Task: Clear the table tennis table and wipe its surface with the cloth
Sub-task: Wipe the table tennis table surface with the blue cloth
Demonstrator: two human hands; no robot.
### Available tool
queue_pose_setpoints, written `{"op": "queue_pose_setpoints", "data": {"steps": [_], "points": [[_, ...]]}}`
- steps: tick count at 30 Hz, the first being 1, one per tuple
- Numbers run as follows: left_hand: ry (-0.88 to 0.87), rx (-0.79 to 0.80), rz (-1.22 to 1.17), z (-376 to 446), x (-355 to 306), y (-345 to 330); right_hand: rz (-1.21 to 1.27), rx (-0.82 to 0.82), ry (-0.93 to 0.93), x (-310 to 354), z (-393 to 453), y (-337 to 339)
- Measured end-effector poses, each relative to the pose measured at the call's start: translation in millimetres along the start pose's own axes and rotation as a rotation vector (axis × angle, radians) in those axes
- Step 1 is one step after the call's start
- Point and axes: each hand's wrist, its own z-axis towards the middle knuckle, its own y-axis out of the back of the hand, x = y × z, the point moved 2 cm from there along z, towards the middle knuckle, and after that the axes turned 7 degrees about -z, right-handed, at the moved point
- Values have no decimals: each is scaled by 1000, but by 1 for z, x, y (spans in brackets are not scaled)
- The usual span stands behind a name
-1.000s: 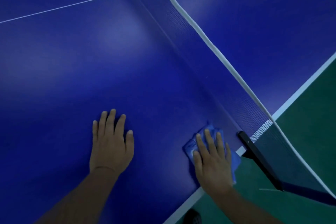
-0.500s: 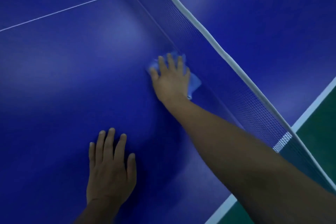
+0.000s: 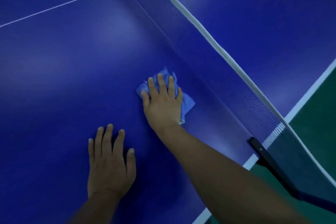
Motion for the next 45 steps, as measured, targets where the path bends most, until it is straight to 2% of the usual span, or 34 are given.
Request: {"op": "queue_pose_setpoints", "data": {"steps": [2, 6, 10, 15, 17, 20, 23, 26, 28, 30, 32, 33, 35, 37, 39, 42, 45], "points": [[-10, -6, -12, 0, 0, 1, -7, -12, -21, -30, -39, -11], [-34, -19, -68, -2, 0, 3, -70, -82, -268, -117, -136, -24], [-38, -16, -158, -2, 4, 5, -38, -21, -336, -129, -151, -21], [-89, -52, -227, -25, -11, 12, 41, -13, -201, -103, -104, -6], [-151, -31, -239, -52, -35, 2, 47, -16, -240, -128, -122, -12], [-265, 62, -267, -90, -69, -22, 50, -106, -376, -173, -176, -23], [-379, 163, -228, -110, -87, -41, 15, -152, -354, -190, -180, -26], [-440, 196, -155, -113, -92, -49, -35, -203, -333, -202, -163, -23], [-433, 196, -134, -111, -93, -50, -202, -147, -240, -223, -175, -30], [-433, 194, -123, -112, -94, -50, -340, -14, -114, -254, -213, -42], [-436, 188, -124, -113, -94, -50, -351, -17, -200, -284, -260, -40], [-439, 186, -124, -113, -95, -51, -350, -58, -239, -295, -278, -36], [-438, 195, -134, -113, -96, -50, -347, -167, -182, -308, -295, -27], [-434, 195, -128, -111, -95, -51, -298, -396, -104, -293, -281, -12], [-432, 195, -115, -112, -94, -51, -178, -522, -99, -265, -246, 2], [-413, 182, -115, -111, -94, -51, -82, -364, -95, -240, -201, -4], [-400, 170, -131, -112, -93, -53, -29, -236, -190, -250, -205, -17]]}}
